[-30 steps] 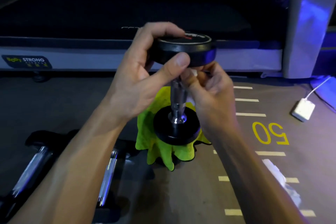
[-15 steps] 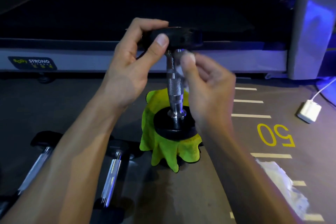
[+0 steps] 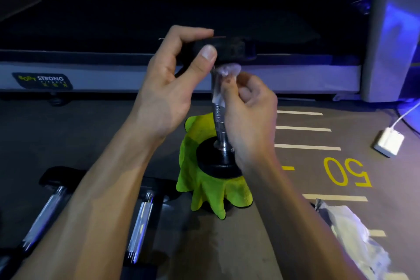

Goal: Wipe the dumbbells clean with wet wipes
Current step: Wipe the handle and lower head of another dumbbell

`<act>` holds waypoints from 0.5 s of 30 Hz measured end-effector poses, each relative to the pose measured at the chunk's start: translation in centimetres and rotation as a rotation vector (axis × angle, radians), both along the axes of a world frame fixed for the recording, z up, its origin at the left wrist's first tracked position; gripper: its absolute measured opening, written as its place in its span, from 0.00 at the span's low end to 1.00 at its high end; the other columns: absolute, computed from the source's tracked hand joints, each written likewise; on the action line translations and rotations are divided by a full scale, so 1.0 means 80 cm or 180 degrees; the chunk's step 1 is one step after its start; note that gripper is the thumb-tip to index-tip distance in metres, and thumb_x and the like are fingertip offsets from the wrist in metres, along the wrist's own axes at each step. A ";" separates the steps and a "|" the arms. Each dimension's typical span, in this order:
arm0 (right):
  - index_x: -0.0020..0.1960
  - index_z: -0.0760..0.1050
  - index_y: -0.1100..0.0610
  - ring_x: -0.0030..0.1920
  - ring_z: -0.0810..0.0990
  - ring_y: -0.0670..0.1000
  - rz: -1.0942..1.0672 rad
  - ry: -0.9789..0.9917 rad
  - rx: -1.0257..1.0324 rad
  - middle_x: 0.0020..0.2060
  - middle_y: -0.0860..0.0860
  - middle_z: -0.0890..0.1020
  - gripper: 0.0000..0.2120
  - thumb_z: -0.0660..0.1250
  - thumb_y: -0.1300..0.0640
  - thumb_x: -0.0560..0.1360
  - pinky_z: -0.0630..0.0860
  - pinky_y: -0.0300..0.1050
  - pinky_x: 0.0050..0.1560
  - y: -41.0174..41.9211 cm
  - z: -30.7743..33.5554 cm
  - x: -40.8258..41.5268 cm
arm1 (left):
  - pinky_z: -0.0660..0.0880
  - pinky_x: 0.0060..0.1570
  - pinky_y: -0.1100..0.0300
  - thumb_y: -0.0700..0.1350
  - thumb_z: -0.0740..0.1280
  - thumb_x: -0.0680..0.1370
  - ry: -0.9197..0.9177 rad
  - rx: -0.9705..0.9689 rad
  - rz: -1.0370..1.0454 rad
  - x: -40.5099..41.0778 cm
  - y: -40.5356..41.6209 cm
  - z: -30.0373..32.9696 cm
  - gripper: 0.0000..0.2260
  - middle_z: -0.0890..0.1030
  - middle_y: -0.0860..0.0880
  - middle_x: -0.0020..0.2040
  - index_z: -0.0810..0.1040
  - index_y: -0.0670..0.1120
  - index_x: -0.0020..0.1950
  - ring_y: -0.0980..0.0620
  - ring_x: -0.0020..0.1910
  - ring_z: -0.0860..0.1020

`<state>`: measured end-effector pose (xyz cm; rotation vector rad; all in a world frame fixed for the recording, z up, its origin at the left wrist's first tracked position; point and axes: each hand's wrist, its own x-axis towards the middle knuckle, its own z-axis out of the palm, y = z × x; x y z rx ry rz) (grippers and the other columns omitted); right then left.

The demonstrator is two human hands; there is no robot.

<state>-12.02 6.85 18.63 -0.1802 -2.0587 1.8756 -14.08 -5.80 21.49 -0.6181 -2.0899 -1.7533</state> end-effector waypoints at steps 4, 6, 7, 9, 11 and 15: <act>0.35 0.74 0.57 0.28 0.73 0.51 -0.0089 0.0086 0.0344 0.27 0.49 0.79 0.22 0.59 0.48 0.85 0.70 0.52 0.33 0.001 0.005 0.004 | 0.72 0.60 0.63 0.46 0.65 0.85 0.0009 -0.0005 -0.0034 0.003 0.001 0.001 0.08 0.79 0.53 0.55 0.75 0.51 0.64 0.60 0.55 0.76; 0.38 0.73 0.53 0.27 0.70 0.46 -0.0166 0.0317 0.0719 0.26 0.45 0.74 0.17 0.60 0.55 0.85 0.65 0.44 0.33 -0.008 0.010 0.012 | 0.73 0.61 0.61 0.46 0.65 0.85 0.0009 -0.0028 -0.0084 0.005 0.001 -0.001 0.08 0.78 0.52 0.56 0.75 0.50 0.65 0.59 0.56 0.76; 0.42 0.75 0.55 0.30 0.73 0.46 -0.0207 0.0393 0.0921 0.29 0.46 0.76 0.14 0.60 0.55 0.85 0.66 0.44 0.34 -0.013 0.010 0.017 | 0.73 0.61 0.61 0.46 0.65 0.85 0.0005 -0.0009 -0.0080 0.005 0.002 -0.001 0.09 0.78 0.52 0.56 0.75 0.49 0.65 0.59 0.56 0.76; 0.48 0.75 0.58 0.35 0.77 0.53 -0.0363 0.0496 0.1130 0.36 0.51 0.81 0.11 0.59 0.56 0.85 0.69 0.50 0.38 -0.021 0.004 0.017 | 0.73 0.60 0.62 0.45 0.65 0.85 -0.0011 0.0043 -0.0049 0.004 0.002 0.000 0.08 0.78 0.53 0.55 0.75 0.49 0.65 0.60 0.55 0.76; 0.47 0.74 0.58 0.34 0.76 0.52 -0.0405 0.0414 0.1059 0.34 0.51 0.80 0.12 0.57 0.56 0.86 0.67 0.51 0.38 -0.018 0.005 0.011 | 0.73 0.61 0.61 0.45 0.65 0.85 -0.0016 0.0058 -0.0049 0.004 0.003 0.000 0.08 0.79 0.53 0.56 0.75 0.49 0.65 0.59 0.56 0.76; 0.46 0.74 0.55 0.32 0.71 0.45 -0.0101 0.0223 0.0850 0.33 0.46 0.76 0.15 0.54 0.53 0.87 0.64 0.45 0.36 -0.010 0.016 0.019 | 0.74 0.62 0.59 0.45 0.65 0.85 -0.0003 0.0027 -0.0083 0.005 0.002 0.002 0.08 0.79 0.51 0.58 0.75 0.50 0.64 0.57 0.58 0.77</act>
